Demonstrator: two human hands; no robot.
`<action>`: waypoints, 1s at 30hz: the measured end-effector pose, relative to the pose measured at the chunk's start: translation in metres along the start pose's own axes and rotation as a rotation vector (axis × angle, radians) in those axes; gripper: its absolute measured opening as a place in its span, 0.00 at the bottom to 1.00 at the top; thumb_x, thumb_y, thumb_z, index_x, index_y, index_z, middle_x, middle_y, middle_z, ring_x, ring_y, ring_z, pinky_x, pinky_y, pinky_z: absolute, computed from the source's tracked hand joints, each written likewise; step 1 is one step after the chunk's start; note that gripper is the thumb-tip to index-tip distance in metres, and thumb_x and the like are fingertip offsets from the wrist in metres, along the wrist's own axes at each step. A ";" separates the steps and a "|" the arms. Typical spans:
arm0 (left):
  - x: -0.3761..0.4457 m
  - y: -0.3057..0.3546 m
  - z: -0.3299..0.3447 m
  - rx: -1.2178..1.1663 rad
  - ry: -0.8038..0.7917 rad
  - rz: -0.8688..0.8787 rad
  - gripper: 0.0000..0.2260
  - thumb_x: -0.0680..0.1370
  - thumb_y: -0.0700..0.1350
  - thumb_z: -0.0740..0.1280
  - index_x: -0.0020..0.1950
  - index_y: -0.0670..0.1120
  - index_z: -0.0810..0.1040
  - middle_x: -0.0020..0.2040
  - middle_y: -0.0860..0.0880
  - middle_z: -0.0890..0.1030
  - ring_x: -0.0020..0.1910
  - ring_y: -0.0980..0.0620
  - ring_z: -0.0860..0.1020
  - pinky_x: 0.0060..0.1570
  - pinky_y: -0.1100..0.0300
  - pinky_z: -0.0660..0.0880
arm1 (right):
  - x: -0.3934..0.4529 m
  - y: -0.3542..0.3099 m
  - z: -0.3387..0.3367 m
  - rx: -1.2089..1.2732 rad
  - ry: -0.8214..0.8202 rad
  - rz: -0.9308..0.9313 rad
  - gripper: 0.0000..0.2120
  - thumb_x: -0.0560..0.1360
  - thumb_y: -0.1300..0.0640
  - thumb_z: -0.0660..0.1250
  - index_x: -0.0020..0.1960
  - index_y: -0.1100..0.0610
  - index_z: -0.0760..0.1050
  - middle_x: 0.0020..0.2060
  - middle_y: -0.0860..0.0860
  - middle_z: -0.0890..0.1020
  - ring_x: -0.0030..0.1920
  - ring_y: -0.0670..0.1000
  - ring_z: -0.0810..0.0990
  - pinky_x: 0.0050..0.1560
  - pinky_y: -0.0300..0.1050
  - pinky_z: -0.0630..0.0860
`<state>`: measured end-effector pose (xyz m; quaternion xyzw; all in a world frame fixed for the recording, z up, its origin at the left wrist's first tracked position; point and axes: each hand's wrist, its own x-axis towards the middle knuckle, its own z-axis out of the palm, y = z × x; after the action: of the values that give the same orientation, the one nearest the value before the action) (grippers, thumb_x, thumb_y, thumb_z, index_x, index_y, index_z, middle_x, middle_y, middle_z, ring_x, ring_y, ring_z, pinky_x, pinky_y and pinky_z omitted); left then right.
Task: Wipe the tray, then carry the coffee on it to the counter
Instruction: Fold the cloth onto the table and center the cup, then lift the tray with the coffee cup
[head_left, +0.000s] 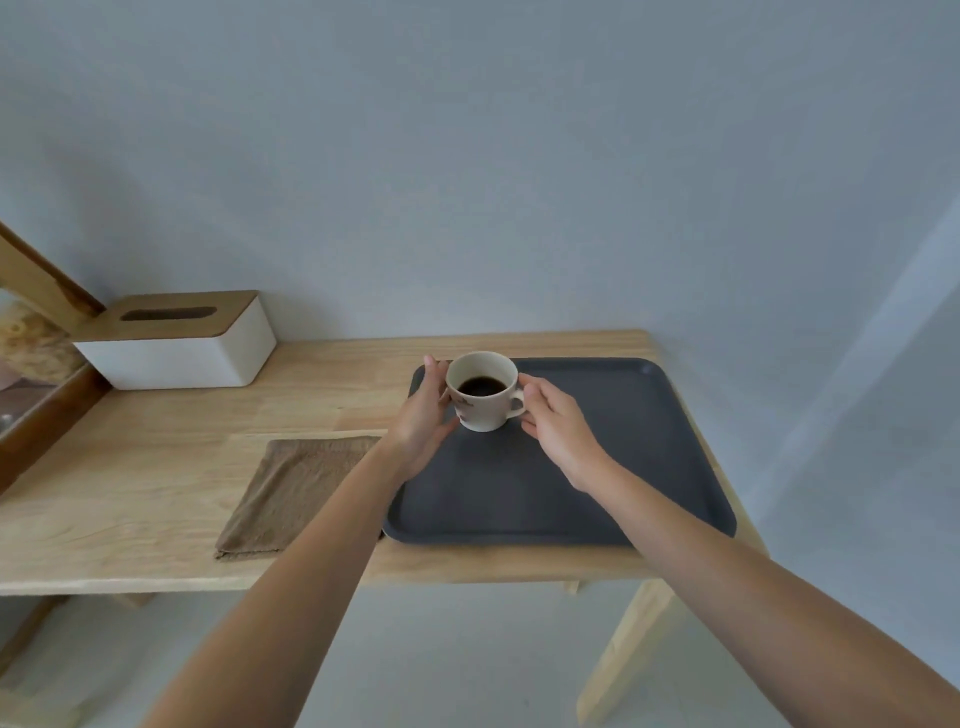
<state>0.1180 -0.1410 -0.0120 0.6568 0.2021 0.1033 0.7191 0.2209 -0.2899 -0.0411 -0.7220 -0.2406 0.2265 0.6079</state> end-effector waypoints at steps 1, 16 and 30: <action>-0.003 0.000 0.005 0.003 -0.016 0.002 0.31 0.79 0.65 0.45 0.66 0.45 0.72 0.67 0.46 0.75 0.68 0.55 0.70 0.69 0.52 0.66 | -0.005 0.002 -0.006 0.016 0.007 -0.004 0.17 0.81 0.48 0.53 0.65 0.47 0.73 0.60 0.47 0.78 0.62 0.48 0.77 0.65 0.50 0.73; -0.037 -0.012 0.065 -0.004 -0.153 -0.058 0.31 0.78 0.65 0.45 0.78 0.51 0.52 0.77 0.56 0.59 0.76 0.56 0.58 0.73 0.49 0.60 | -0.079 0.008 -0.059 0.032 0.094 -0.022 0.14 0.82 0.51 0.54 0.62 0.49 0.74 0.57 0.49 0.80 0.59 0.48 0.79 0.62 0.47 0.76; 0.000 -0.047 -0.043 1.154 0.269 -0.053 0.24 0.82 0.51 0.50 0.77 0.46 0.55 0.76 0.40 0.60 0.76 0.41 0.55 0.73 0.37 0.49 | -0.048 0.051 -0.141 -1.138 0.147 0.018 0.22 0.83 0.55 0.47 0.76 0.54 0.56 0.78 0.51 0.54 0.77 0.60 0.50 0.71 0.60 0.60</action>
<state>0.0940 -0.1072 -0.0611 0.9174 0.3316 0.0412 0.2163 0.2745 -0.4349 -0.0673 -0.9514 -0.2756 0.0158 0.1367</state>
